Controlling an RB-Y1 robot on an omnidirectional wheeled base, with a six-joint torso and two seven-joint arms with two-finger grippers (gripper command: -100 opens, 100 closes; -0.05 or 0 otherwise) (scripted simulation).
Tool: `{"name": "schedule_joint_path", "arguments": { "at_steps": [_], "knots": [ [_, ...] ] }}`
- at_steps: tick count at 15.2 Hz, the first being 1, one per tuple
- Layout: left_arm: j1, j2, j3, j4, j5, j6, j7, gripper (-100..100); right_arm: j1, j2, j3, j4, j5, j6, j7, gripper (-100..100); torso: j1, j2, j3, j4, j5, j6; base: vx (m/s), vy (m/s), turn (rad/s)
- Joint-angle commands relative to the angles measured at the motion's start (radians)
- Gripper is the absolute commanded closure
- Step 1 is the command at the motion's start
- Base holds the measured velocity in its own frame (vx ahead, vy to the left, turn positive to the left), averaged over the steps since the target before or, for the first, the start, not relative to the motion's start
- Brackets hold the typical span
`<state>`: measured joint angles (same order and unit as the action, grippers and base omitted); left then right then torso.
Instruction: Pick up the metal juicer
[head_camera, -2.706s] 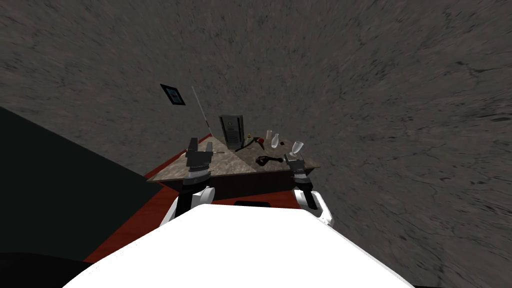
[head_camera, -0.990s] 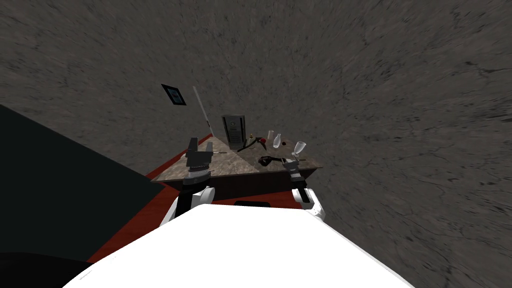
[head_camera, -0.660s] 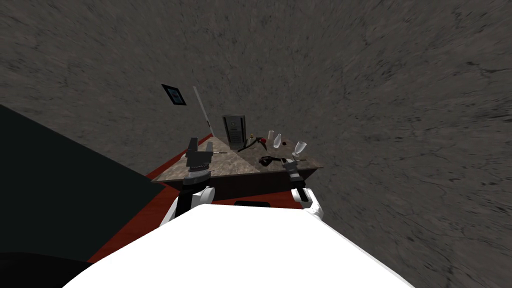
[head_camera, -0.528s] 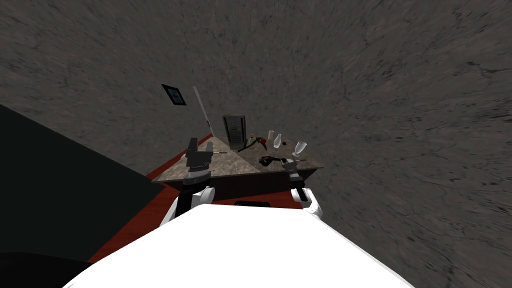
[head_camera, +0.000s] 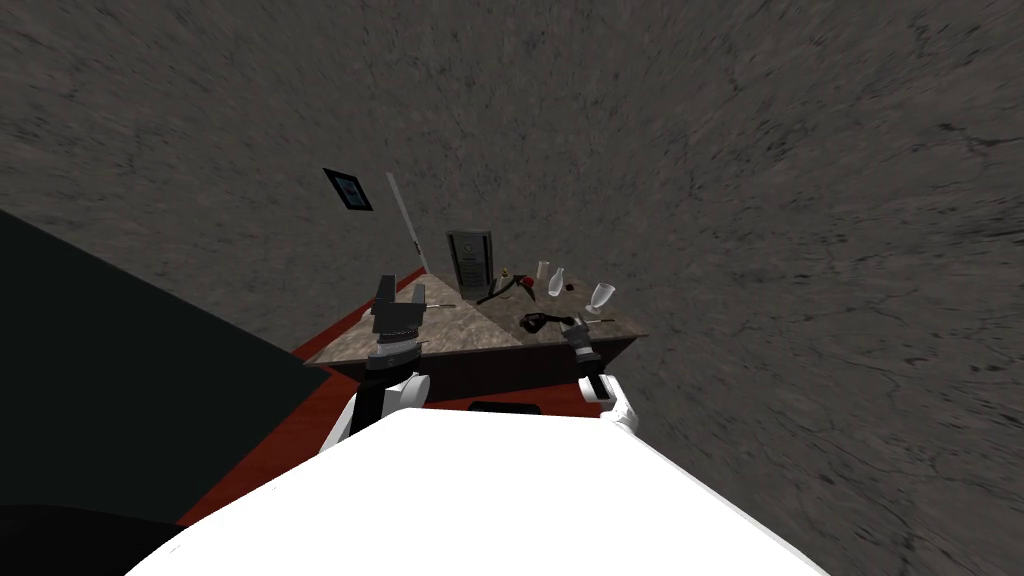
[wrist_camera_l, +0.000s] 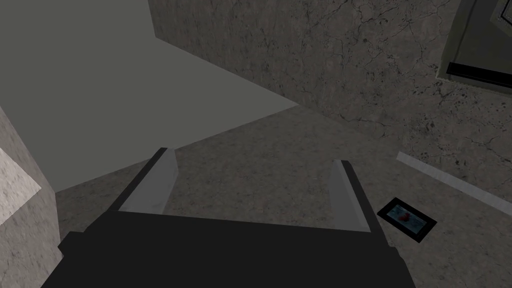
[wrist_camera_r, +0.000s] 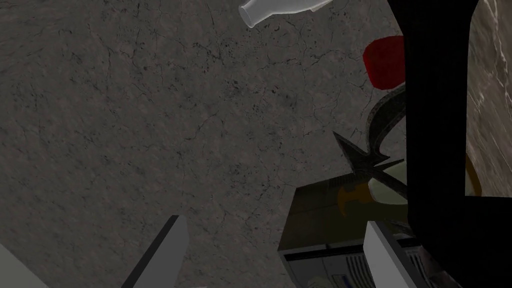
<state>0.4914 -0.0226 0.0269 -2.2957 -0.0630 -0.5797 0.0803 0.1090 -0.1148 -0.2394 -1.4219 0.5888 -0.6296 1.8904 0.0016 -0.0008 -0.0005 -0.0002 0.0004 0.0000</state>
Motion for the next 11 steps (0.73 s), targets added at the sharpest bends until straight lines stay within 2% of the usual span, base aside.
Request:
{"name": "schedule_joint_path", "arguments": {
  "at_steps": [1, 2, 4, 5, 7, 8, 11],
  "knots": [
    [0.0, 0.0, 0.0, 0.0, 0.0, 0.0, 0.0, 0, -0.005, 0.004, -0.002, 0.012, 0.006, -0.001, 0.044, -100, 0.0, 0.0, 0.0, 0.0, 0.0, 0.0, 0.009, 0.015, -0.002],
    [0.0, 0.0, 0.0, 0.0, 0.0, 0.0, 0.0, 0, -0.018, 0.015, -0.007, 0.041, 0.023, -0.002, 0.07, -100, 0.0, 0.0, 0.0, 0.0, 0.0, 0.0, 0.012, 0.015, -0.004],
    [0.0, 0.0, 0.0, 0.0, 0.0, 0.0, 0.0, 0, -0.018, 0.015, -0.007, 0.041, 0.023, -0.002, 0.099, -100, 0.0, 0.0, 0.0, 0.0, 0.0, 0.0, 0.011, 0.015, -0.002],
    [0.0, 0.0, 0.0, 0.0, 0.0, 0.0, 0.0, 0, -0.03, 0.027, -0.012, 0.067, 0.038, -0.002, 0.129, -100, 0.0, 0.0, 0.0, 0.0, 0.0, 0.0, 0.013, 0.015, -0.003],
    [0.0, 0.0, 0.0, 0.0, 0.0, 0.0, 0.0, 0, -0.03, 0.027, -0.012, 0.067, 0.038, -0.002, 0.15, -100, 0.0, 0.0, 0.0, 0.0, 0.0, 0.0, 0.014, 0.015, -0.003],
    [0.0, 0.0, 0.0, 0.0, 0.0, 0.0, 0.0, 0, -0.042, 0.042, -0.016, 0.092, 0.052, -0.002, 0.186, -100, 0.0, 0.0, 0.0, 0.0, 0.0, 0.0, 0.016, 0.013, -0.004],
    [0.0, 0.0, 0.0, 0.0, 0.0, 0.0, 0.0, 0, -0.052, 0.057, -0.02, 0.114, 0.065, -0.002, 0.238, -100, 0.0, -0.001, 0.0, 0.0, 0.0, 0.0, 0.019, 0.016, -0.003]
  ]
}}
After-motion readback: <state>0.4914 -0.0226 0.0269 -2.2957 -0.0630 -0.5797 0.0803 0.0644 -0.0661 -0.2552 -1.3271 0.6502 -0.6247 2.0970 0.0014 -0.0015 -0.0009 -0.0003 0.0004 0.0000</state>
